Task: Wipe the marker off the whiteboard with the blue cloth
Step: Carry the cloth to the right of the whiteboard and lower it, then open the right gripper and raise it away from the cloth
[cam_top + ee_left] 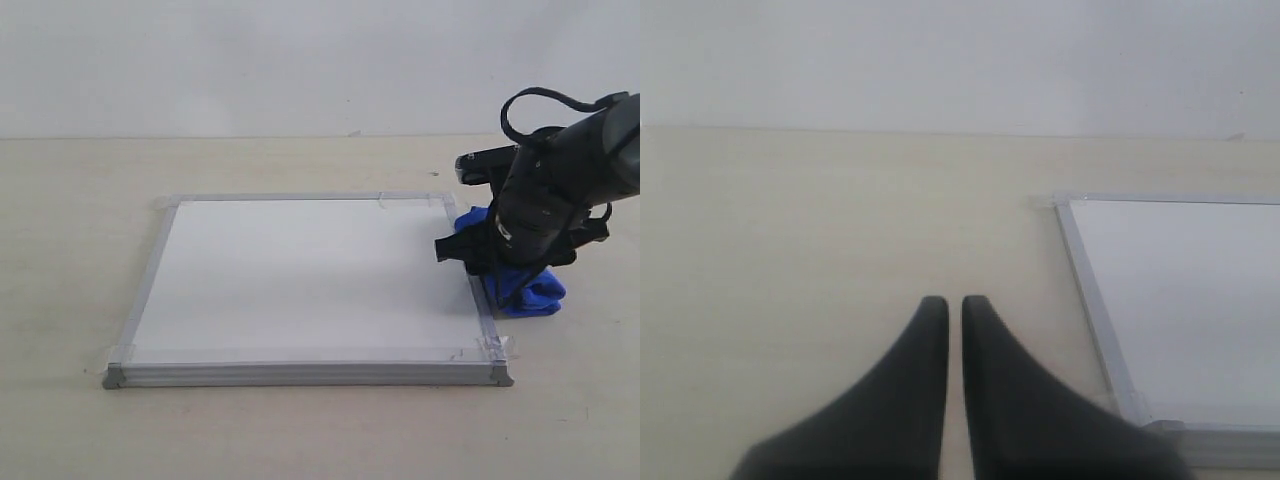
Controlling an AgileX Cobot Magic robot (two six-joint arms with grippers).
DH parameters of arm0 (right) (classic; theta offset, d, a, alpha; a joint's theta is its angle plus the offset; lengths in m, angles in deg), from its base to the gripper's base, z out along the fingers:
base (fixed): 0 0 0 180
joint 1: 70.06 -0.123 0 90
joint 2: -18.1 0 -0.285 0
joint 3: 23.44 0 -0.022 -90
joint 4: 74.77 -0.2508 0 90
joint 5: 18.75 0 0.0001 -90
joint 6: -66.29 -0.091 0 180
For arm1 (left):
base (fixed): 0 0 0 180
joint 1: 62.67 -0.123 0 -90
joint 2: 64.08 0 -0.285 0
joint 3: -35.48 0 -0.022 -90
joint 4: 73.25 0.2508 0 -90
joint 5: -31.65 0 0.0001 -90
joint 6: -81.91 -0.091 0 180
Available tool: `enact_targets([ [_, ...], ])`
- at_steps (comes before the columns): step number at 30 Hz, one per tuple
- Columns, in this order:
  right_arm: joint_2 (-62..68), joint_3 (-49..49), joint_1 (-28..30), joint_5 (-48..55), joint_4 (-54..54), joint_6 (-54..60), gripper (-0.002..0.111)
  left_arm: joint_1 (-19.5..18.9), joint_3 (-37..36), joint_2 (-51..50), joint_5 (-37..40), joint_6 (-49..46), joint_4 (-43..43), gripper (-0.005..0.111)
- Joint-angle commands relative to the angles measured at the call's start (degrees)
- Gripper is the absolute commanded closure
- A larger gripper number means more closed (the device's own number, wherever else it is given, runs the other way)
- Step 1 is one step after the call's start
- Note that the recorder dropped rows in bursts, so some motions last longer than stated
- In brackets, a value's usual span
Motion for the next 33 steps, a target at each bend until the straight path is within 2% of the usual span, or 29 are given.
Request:
enact_targets([
  [1,-3.17,0.11,-0.06,-2.52,-1.47,1.75,0.046,-0.07,-0.21,0.17,-0.10,0.41,0.19,0.102],
  [5,-6.47,0.11,-0.06,-2.16,-1.02,2.24,0.047,-0.07,-0.21,0.17,-0.10,0.41,0.19,0.102],
  [7,-7.61,0.11,-0.06,-1.18,0.36,2.24,0.052,-0.07,-0.21,0.17,-0.10,0.41,0.19,0.102],
  [9,-7.74,0.11,-0.06,1.00,2.62,2.35,0.067,-0.07,-0.21,0.17,-0.10,0.41,0.19,0.102],
  [13,-5.61,0.21,-0.06,2.78,3.76,3.79,0.103,-0.07,-0.21,0.17,-0.10,0.41,0.19,0.102],
  [14,-5.01,0.21,-0.06,2.46,3.43,4.14,0.108,-0.07,-0.21,0.17,-0.10,0.41,0.19,0.102],
  [24,0.84,0.21,-0.06,-0.41,2.74,4.14,0.108,-0.07,-0.21,0.17,-0.23,0.41,0.19,0.102],
  [33,-9.86,0.21,-0.06,3.72,2.51,7.63,0.108,-0.07,-0.21,0.17,-0.10,0.41,0.19,0.102],
])
